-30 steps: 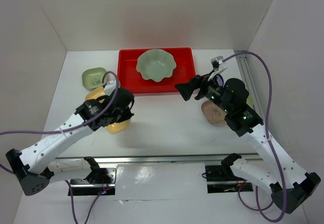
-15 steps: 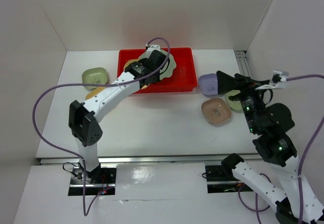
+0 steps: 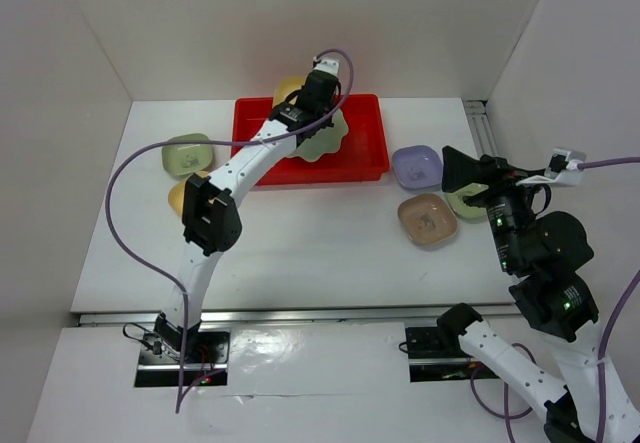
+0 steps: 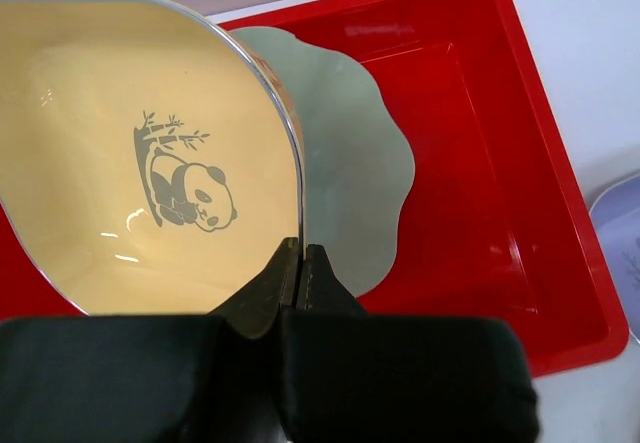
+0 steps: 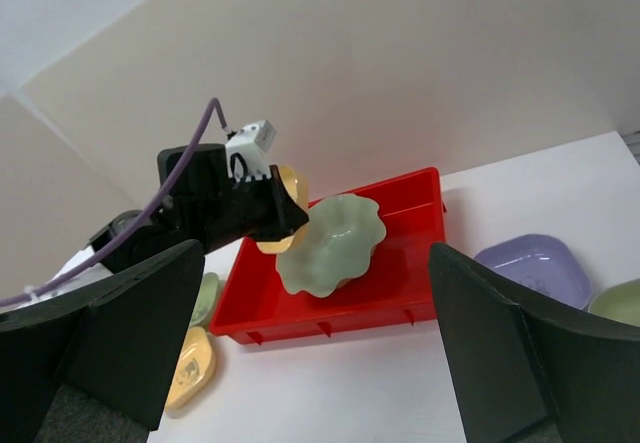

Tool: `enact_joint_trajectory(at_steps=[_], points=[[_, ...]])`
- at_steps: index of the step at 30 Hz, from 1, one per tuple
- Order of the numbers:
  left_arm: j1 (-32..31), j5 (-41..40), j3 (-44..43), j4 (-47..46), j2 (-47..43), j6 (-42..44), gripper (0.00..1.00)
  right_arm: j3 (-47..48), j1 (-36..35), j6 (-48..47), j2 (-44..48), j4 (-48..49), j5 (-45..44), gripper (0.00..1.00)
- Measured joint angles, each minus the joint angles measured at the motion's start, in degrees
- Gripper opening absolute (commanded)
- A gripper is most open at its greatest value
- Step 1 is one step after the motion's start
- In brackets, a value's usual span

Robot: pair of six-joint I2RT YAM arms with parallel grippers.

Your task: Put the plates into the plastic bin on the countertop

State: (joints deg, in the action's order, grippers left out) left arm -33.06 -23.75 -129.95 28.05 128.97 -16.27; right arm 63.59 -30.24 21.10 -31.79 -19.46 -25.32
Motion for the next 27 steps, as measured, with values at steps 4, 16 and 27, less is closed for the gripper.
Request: enact_joint_trajectory(at_steps=[4,16,27], points=[[0.4,1.3,-1.0,-3.5,3.4,0.9,0.0,0.0,0.0,0.0,0.0,-0.7,0.0,1.0],[2.5,3.9,-2.7,-8.9,11.7,-0.4,0.34,-0.6,0.3,0.0,-0.2,-2.0,0.0,1.0],[2.9,4.9,2.2,-12.7,7.6,-3.3,0.99,-2.2,0.9,0.1,-2.7,-2.5,0.1,1.0]])
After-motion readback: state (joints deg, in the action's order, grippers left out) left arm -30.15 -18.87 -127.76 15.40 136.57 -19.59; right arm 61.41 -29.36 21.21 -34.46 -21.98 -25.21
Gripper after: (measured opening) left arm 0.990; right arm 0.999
